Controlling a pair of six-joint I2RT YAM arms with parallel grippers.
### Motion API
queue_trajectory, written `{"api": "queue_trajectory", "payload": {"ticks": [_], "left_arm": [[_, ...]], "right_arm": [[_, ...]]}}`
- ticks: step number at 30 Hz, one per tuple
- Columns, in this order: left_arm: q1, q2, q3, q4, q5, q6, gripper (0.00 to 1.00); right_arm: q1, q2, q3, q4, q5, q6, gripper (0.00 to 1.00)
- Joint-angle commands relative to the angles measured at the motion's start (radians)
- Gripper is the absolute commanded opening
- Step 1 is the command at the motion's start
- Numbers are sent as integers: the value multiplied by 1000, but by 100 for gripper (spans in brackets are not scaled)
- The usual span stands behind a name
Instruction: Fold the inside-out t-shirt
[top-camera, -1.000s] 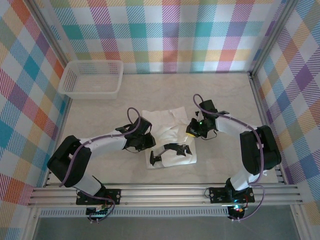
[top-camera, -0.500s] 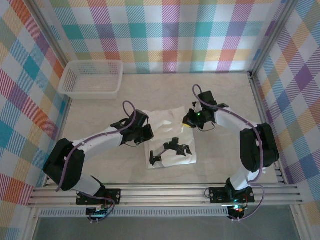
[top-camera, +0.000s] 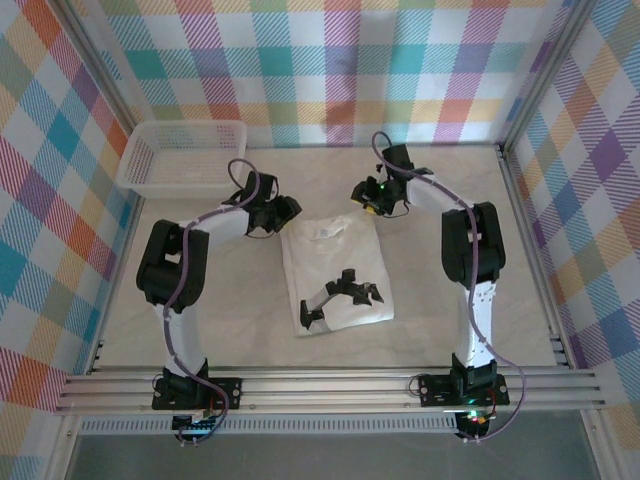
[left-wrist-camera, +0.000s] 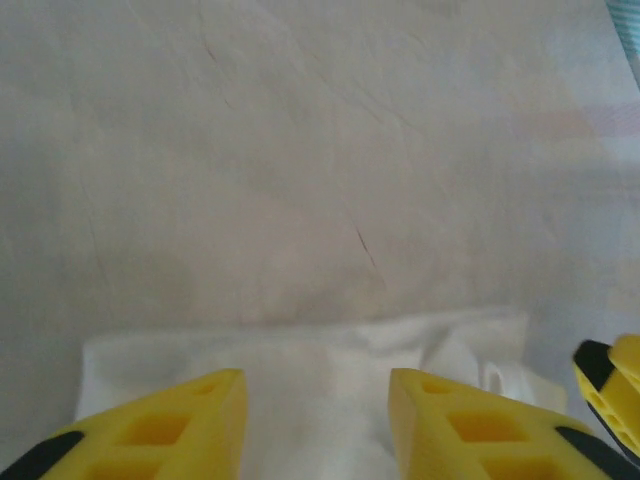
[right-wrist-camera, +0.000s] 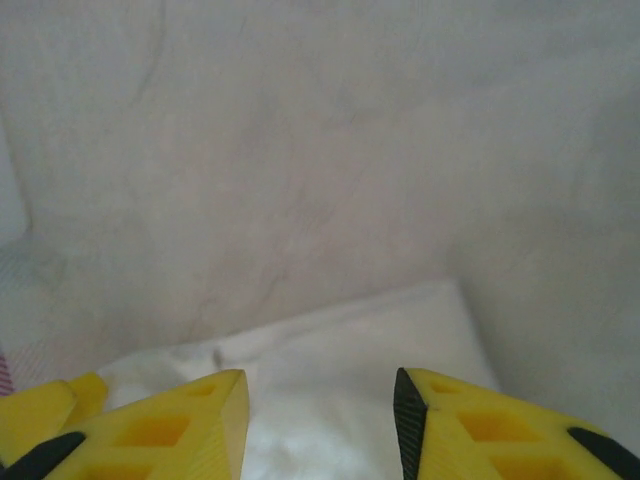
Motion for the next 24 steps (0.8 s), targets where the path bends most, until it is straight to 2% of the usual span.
{"api": "queue_trajectory", "payload": {"ticks": [1, 5, 7, 8, 12, 13, 17, 19, 22, 24], "left_arm": [[38, -26, 45, -48, -6, 49, 47], [30, -163, -73, -105, -48, 114, 61], [3, -212, -123, -147, -91, 164, 63], [-13, -223, -139, -168, -117, 192, 68], [-40, -182, -141, -181, -126, 246, 73], [-45, -159, -133, -172, -124, 251, 77], [-67, -60, -59, -180, -144, 288, 77], [-71, -11, -18, -168, -116, 298, 69], [-72, 41, 26, -132, -58, 301, 42], [-72, 67, 51, -116, -15, 301, 18]], "right_arm": [[-37, -11, 78, -96, -7, -99, 48], [-55, -99, -56, -77, 14, -198, 59], [-55, -124, -123, -45, -13, -226, 60], [-54, -126, -149, -32, -30, -231, 59], [-53, -117, -207, 7, -82, -219, 59], [-52, -115, -213, 7, -91, -218, 59], [-53, -130, -232, 3, -92, -224, 59], [-52, -142, -246, 5, -94, -227, 59], [-53, -150, -259, 1, -95, -233, 59], [-53, -151, -264, -5, -61, -241, 60]]}}
